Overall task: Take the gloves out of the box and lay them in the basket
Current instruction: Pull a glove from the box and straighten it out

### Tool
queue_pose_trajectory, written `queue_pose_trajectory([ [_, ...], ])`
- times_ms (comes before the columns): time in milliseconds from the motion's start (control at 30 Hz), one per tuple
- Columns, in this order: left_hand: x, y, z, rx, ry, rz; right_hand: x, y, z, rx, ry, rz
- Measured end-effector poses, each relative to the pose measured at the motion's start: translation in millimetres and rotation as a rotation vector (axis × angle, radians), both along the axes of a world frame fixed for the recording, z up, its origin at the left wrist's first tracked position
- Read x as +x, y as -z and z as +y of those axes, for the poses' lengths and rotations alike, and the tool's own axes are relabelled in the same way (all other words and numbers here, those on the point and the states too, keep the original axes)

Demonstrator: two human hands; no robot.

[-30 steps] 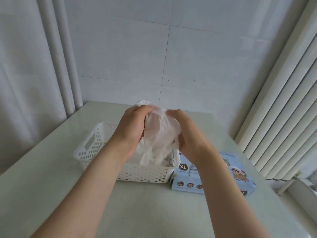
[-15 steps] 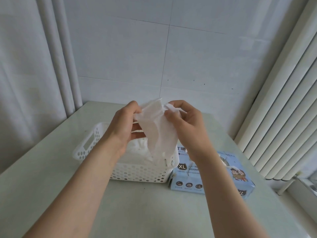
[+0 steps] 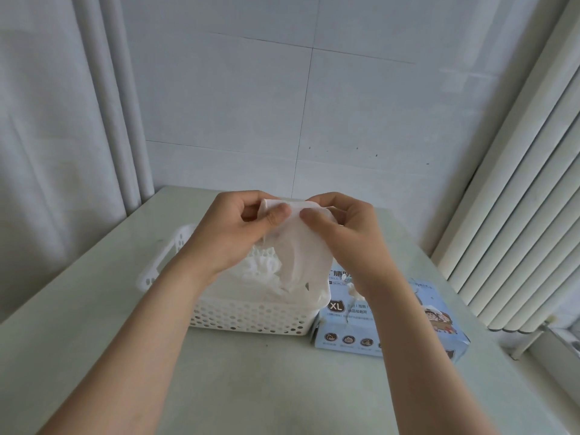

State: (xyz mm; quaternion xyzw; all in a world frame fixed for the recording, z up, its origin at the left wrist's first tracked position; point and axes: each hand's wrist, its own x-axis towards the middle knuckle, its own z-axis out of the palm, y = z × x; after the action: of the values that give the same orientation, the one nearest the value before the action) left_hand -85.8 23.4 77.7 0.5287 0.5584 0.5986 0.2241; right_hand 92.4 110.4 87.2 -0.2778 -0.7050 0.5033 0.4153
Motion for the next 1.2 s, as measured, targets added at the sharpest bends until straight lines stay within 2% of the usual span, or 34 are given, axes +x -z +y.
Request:
queue_pose_trajectory([
  [133,-7.5,3.3,1.1,0.038,-0.052,0.093,-0.7,0.1,-0.7,-0.01,0.015,-0.031],
  [400,-5.0,4.6,7.1,0.043,-0.278,0.096,9.1,4.0,10.0,-0.068,-0.03,-0.252],
  [567,3.7,-3.5,3.7,0.135,-0.35,0.181,15.2,3.4,13.2,-0.123,-0.208,-0.111],
  [667,11.2,-7.4,3.1,0.134,-0.341,0.186,18.5,1.1,15.4,-0.225,-0.189,-0.031],
  [767,14.4,-5.9,3.5,0.096,-0.291,0.081,19.3,-1.1,12.6,-0.324,-0.13,0.045],
  [867,-2.5,5.5,6.9,0.041,-0.314,0.064,11.1,6.7,16.6,-0.131,0.096,-0.162],
  [967,-29.9,21.5,7.2,-0.085,-0.396,0.183,-7.8,19.3,16.0,0.074,0.253,-0.248],
  [1200,-66.1,55.0,-1.6,-0.525,-0.55,0.538,-46.2,53.8,1.8,0.468,0.233,-0.508],
])
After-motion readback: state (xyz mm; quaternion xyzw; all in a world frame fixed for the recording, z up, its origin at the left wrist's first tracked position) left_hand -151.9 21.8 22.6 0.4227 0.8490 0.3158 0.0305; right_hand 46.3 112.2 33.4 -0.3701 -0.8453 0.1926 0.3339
